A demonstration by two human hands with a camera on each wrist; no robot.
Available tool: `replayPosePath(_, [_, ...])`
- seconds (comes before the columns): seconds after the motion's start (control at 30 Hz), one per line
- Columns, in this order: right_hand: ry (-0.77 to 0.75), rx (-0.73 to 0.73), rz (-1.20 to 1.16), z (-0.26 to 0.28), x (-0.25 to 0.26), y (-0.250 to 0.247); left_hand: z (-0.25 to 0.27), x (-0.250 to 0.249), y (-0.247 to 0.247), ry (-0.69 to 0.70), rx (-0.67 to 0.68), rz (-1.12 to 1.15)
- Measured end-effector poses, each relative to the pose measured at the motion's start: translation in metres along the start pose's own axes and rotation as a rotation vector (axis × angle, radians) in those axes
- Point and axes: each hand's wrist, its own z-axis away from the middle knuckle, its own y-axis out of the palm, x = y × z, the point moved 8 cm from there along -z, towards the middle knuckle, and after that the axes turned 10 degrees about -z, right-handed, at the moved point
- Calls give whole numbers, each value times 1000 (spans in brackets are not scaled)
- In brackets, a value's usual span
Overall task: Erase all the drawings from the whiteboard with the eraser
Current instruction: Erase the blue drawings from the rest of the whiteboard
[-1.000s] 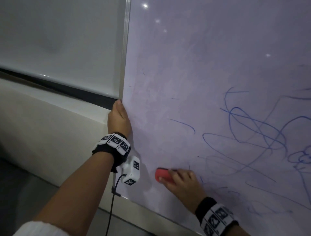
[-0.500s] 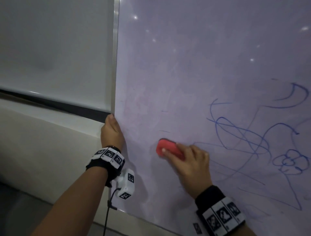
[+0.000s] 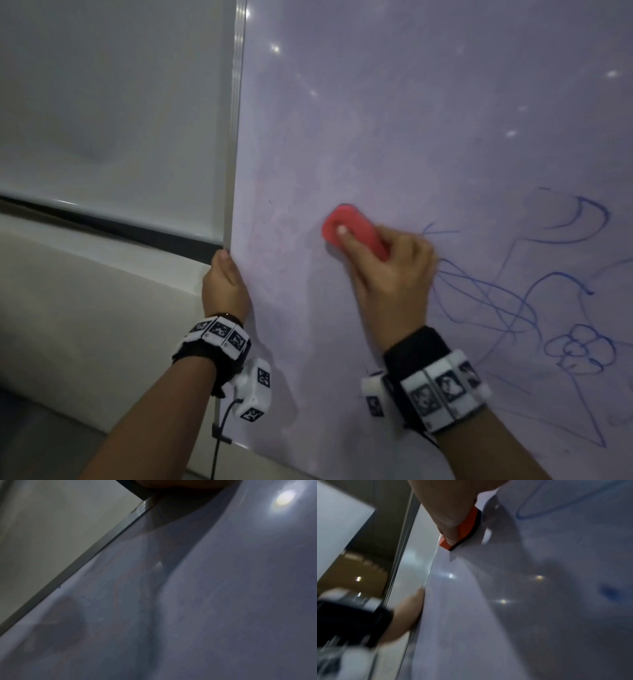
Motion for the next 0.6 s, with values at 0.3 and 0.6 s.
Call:
replayPosePath(0.3, [10,45,36,6,3,-5,1,-2,-1,8,17,33])
replayPosePath(0.6, [-145,96,-22,-51,28,-2,0,-4,0,51,38,38])
